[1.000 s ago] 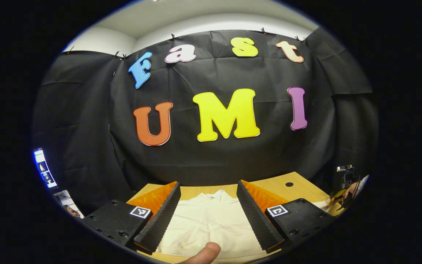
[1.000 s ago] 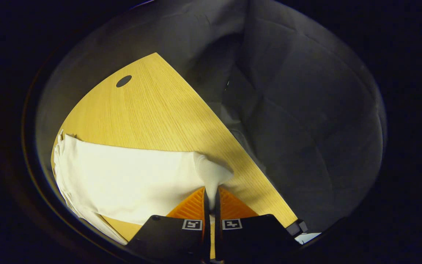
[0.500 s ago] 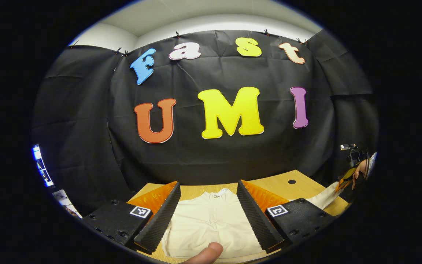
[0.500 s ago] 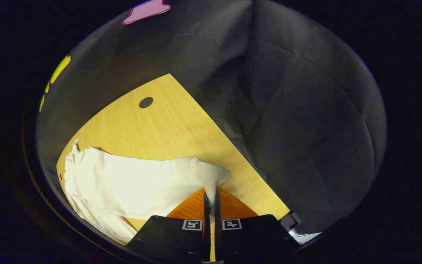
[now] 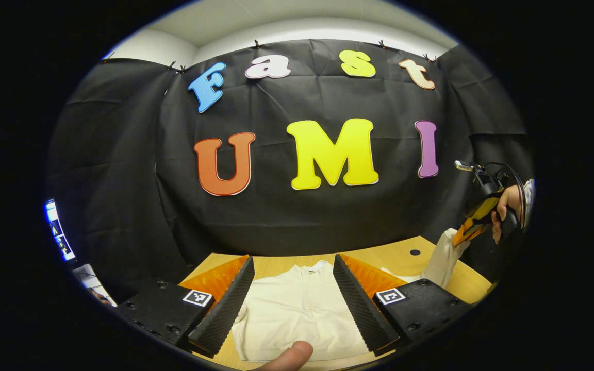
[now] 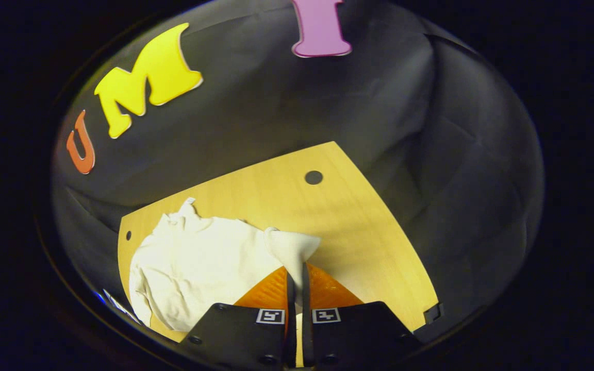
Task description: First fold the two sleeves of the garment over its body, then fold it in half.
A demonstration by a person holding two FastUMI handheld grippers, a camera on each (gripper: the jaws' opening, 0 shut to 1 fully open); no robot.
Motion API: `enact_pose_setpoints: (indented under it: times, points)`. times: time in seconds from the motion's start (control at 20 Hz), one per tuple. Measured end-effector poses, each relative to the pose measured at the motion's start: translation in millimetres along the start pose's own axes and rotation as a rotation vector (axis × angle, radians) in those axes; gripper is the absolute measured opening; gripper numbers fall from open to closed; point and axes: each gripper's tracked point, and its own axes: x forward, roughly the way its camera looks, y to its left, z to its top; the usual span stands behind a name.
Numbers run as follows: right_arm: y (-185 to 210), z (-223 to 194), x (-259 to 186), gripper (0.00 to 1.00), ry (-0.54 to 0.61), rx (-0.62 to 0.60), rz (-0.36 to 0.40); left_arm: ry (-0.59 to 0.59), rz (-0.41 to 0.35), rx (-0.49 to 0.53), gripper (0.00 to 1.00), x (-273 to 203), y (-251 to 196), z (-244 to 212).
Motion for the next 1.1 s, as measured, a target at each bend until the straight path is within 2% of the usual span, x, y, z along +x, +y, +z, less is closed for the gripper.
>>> enact_pose_setpoints:
  times: [0.05,0.35,0.4,0.45,0.65,0.75,0.95,1.1]
  points:
    - [40,2,-1,0.05,-0.008,-0.043,0.046,0.002,0.013,-0.004,0.99,-1,10,-2]
    - [161,-21,17,0.05,0.034,-0.161,0.134,0.01,0.068,0.011,0.99,-1,58,-11]
    - [181,-27,20,0.05,0.04,-0.164,0.152,0.017,0.06,0.006,0.99,-1,63,-14]
    - [219,-40,21,0.05,0.053,-0.178,0.187,0.026,0.056,-0.003,0.99,-2,70,-20]
    - [307,-69,35,0.05,0.053,-0.247,0.257,0.036,0.045,-0.016,0.99,0,97,-32]
    - [370,-94,48,0.05,0.06,-0.27,0.307,0.031,0.025,0.007,0.99,7,110,-36]
    - [431,-136,78,0.05,0.113,-0.318,0.321,0.034,0.001,0.005,0.99,12,123,-52]
    - [463,-175,114,0.05,0.166,-0.369,0.291,0.067,0.013,0.005,0.99,15,136,-71]
